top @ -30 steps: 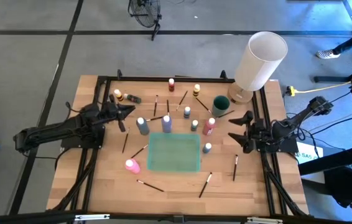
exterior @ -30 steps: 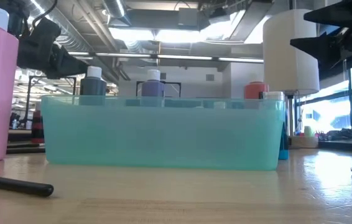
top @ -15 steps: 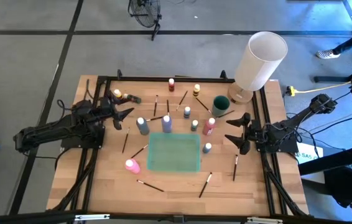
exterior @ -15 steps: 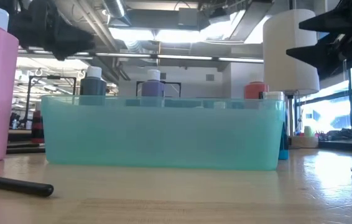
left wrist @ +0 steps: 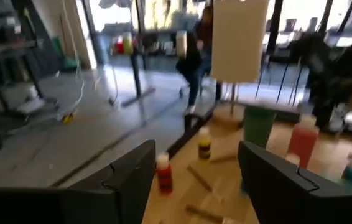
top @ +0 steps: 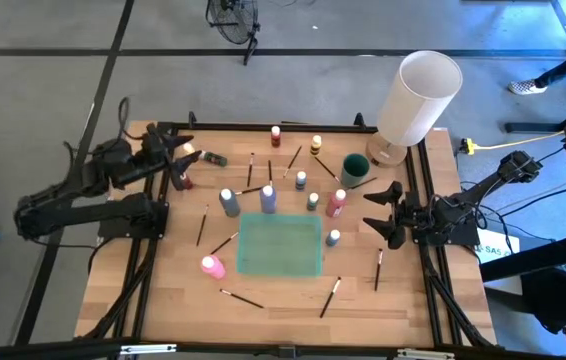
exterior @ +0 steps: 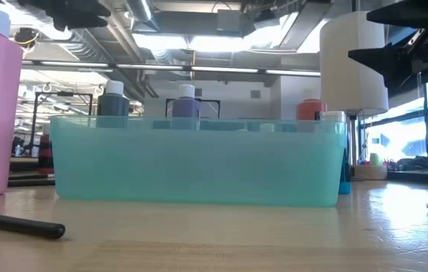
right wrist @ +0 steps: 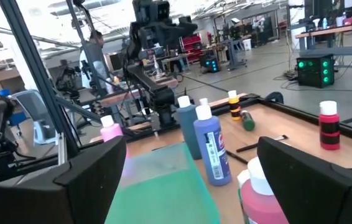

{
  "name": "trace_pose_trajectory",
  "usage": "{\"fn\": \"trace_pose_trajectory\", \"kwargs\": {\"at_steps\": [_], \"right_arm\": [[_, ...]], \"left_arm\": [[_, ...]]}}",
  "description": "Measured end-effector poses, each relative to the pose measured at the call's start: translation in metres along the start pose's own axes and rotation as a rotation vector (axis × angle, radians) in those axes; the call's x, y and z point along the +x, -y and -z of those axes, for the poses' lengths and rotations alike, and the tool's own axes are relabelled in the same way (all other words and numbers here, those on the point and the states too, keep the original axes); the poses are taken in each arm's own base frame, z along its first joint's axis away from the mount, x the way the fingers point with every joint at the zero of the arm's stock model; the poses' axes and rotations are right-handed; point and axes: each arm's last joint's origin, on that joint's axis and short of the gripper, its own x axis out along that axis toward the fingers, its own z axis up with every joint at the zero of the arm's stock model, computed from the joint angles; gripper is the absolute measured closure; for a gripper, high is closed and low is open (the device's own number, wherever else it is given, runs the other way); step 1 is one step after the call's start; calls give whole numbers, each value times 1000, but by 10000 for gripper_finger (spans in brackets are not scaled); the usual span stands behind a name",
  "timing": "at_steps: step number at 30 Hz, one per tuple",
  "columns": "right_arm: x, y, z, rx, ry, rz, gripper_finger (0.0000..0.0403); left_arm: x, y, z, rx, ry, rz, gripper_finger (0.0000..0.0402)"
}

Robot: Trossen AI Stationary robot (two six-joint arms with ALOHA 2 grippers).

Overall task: Pick & Place Paint Supplies
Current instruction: Put the green paint bottle into the light green bin

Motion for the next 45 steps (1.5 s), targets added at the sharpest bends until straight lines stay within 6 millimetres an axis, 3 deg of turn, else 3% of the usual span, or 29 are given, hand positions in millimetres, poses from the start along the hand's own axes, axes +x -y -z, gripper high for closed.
{"fn": "trace_pose_trajectory", "kwargs": {"at_steps": [8,16,28,33,45], "right_arm": [[0,-2,0,-20,-13,-63,36],[0,-1,0,-34,-10,-51,36],[0,-4,2,-25,-37,-151,36],[0,-4,2,-29,-42,-152,36],[0,-5,4,-39,-66,-192,36]], "left_arm": [[4,-5,-23,131,-467,-214,176],[15,-12,-31,-149,-725,-390,178],[60,-27,-8,-386,-1071,-467,191],[66,-30,0,-385,-1189,-492,199],[72,-30,11,-368,-1238,-479,201]]}}
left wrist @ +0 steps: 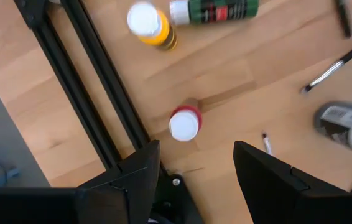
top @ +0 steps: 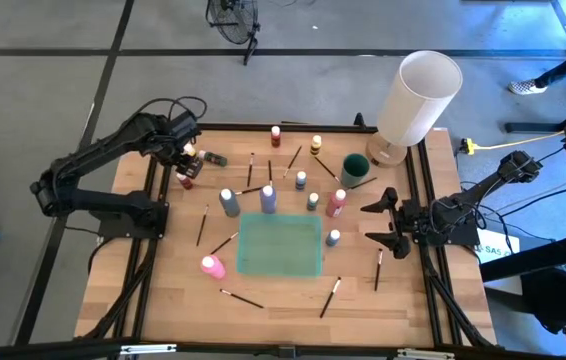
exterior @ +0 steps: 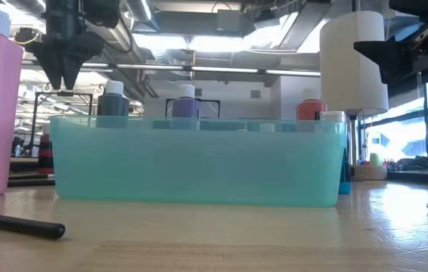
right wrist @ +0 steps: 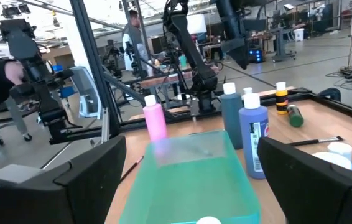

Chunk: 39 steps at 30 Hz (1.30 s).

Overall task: Pick & Place Paint Supplies
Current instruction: Put the green paint bottle into the light green bin

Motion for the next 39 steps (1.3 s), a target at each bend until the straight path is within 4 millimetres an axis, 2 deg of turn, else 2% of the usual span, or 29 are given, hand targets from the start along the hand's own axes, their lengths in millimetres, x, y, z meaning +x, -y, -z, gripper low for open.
{"fn": "trace_pose_trajectory", "kwargs": {"at_steps": [4,16,31,35,39], "right_arm": [[0,0,0,-1,-2,1,36],[0,0,0,-4,-2,1,36],[0,0,0,-25,-1,4,36],[0,0,0,-27,-1,4,36],[0,0,0,-27,-1,4,36]], "left_arm": [[15,2,5,0,-60,7,201],[35,1,9,-26,-100,-15,201],[37,-6,0,-77,-43,-1,201],[36,-5,-7,-7,11,35,201],[22,-3,-16,92,94,76,201]]}}
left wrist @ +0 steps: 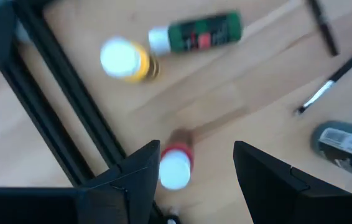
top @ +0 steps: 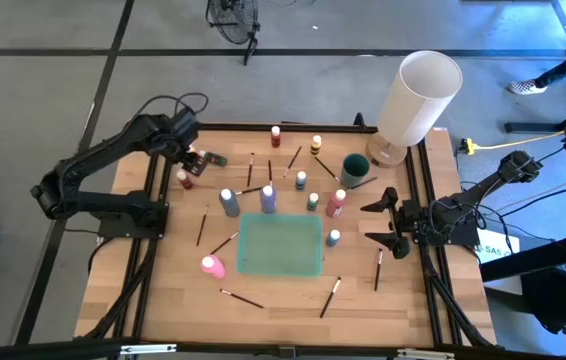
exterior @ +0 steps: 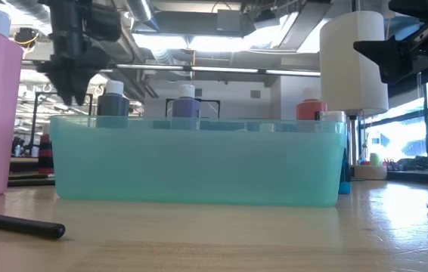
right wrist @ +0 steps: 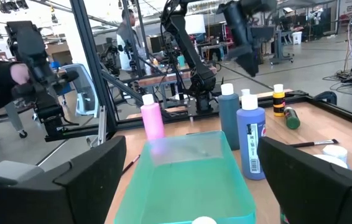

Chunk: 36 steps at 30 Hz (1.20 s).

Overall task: Pick & Place Paint Supplies
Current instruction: Put the green paint bottle into the light green bin

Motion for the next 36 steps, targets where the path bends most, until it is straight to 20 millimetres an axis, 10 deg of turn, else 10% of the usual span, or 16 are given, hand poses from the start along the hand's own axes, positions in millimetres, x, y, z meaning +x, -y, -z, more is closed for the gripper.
{"fn": "trace_pose_trajectory", "kwargs": {"at_steps": [14,36], "right_arm": [[0,1,0,54,8,32,36],[0,1,-1,91,18,51,36]], "left_arm": [[-77,7,-39,464,418,-176,201],[40,40,-89,1142,-135,-9,202]]}}
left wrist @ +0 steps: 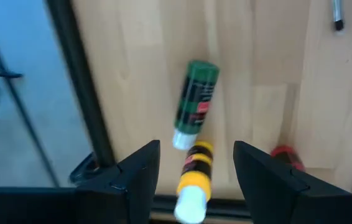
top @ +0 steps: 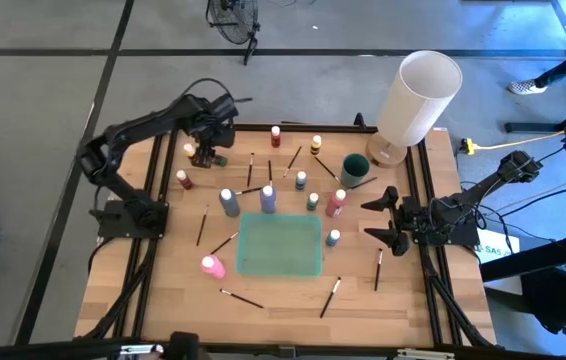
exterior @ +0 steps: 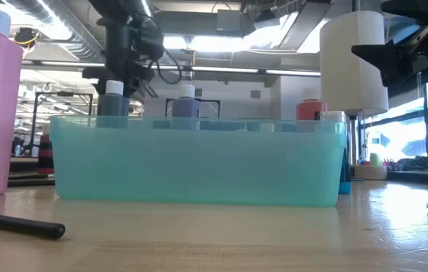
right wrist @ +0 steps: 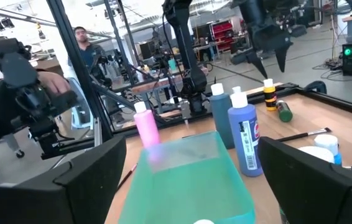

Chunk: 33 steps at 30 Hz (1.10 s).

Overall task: Pick & Place Paint Supplies
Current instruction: Put the green paint bottle into the light green bin

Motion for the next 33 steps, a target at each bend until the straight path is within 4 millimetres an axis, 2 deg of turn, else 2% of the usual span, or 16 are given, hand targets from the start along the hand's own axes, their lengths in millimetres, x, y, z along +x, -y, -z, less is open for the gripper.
{"fn": "trace_pose_trajectory", "kwargs": {"at_steps": [10,18,33], "right_arm": [[0,0,1,-5,-8,1,36],[0,0,1,-5,-8,1,36],[0,1,1,-5,-1,28,36]], "left_arm": [[19,-17,9,-116,52,124,202],[20,-22,15,-131,46,120,201],[20,-25,12,-112,80,86,201]]}}
